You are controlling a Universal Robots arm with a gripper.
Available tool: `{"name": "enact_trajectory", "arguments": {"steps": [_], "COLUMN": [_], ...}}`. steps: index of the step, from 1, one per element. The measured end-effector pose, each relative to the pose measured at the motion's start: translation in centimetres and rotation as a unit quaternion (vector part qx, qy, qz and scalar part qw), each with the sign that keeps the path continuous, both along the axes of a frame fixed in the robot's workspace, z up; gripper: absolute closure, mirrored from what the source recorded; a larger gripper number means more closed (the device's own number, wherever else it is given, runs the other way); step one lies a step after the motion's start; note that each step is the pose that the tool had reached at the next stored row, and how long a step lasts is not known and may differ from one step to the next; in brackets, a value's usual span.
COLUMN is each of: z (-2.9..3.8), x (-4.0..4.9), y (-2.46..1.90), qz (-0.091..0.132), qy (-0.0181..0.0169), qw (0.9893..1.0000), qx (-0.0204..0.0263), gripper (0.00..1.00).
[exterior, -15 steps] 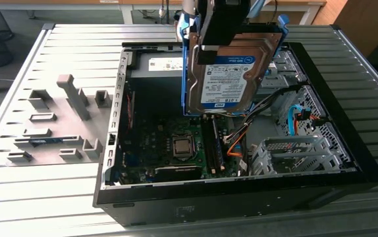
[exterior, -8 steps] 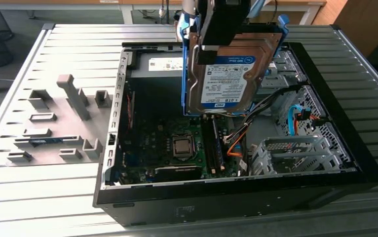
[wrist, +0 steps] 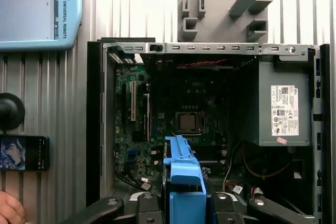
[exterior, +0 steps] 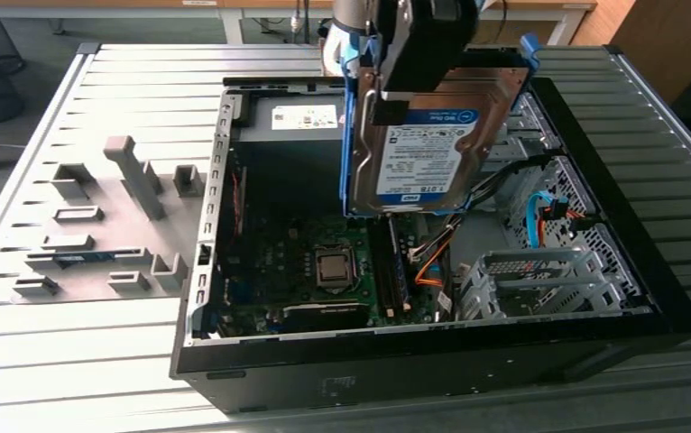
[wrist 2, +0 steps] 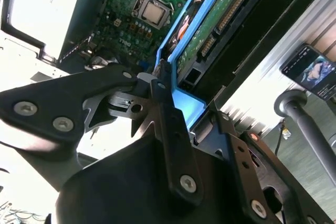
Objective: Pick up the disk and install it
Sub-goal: 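Insert the disk into the insertion slot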
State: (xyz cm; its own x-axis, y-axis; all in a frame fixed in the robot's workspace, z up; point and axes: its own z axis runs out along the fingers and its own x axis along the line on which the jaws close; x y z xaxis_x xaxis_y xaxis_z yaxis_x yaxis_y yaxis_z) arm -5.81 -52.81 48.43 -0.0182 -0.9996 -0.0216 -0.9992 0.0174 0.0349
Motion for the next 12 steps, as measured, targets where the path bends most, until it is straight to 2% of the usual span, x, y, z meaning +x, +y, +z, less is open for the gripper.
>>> {"name": "enact_trajectory", "arguments": {"steps": [5,7,10,12], "z": [-0.46,-0.62,-0.83,-0.94], "x": [1.33,1.43,1.44,1.74], "y": [-0.09,-0.61,-1.67,-1.93], "qz": [0.007,0.007,0.007,0.007], "qy": [0.0,0.0,0.0,0.0001], "qw": [1.0,1.0,1.0,1.0], "qx": [0.0001,0.0001,0.0001,0.0002], "gripper": [0.64,0.64,0.64,0.64]}}
